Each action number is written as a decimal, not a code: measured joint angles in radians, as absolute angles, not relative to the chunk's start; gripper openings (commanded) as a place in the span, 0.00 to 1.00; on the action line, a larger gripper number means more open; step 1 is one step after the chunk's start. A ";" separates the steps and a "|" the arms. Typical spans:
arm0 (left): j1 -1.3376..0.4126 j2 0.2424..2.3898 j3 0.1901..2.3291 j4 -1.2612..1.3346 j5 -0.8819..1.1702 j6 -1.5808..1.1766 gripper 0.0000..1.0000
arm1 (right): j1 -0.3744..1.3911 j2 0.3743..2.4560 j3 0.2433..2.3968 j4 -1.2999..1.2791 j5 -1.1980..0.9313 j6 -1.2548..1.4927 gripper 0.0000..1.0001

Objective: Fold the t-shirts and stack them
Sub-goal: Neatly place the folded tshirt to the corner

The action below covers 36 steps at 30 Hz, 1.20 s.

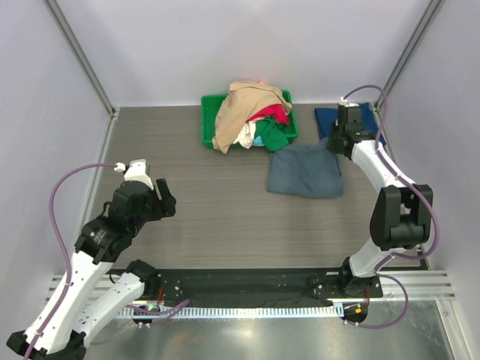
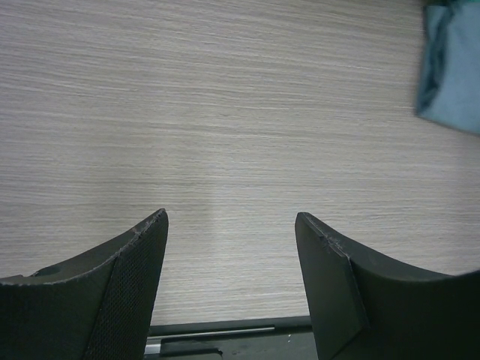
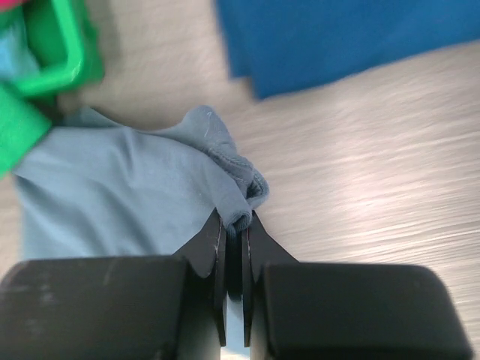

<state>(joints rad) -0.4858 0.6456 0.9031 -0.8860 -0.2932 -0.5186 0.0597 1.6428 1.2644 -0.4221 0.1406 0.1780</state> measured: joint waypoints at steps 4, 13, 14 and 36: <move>-0.486 0.645 0.896 -0.883 -0.292 -0.518 0.70 | 0.034 1.631 1.333 -0.432 0.184 0.121 0.01; -0.486 0.645 0.895 -0.879 -0.293 -0.518 0.69 | 0.017 1.725 1.579 -0.453 0.221 0.042 0.01; -0.486 0.645 0.895 -0.879 -0.293 -0.518 0.69 | 0.017 1.742 1.608 -0.455 0.229 0.036 0.01; -0.486 0.656 0.895 -0.879 -0.292 -0.518 0.69 | -0.030 1.897 1.961 -0.555 0.279 -0.050 0.01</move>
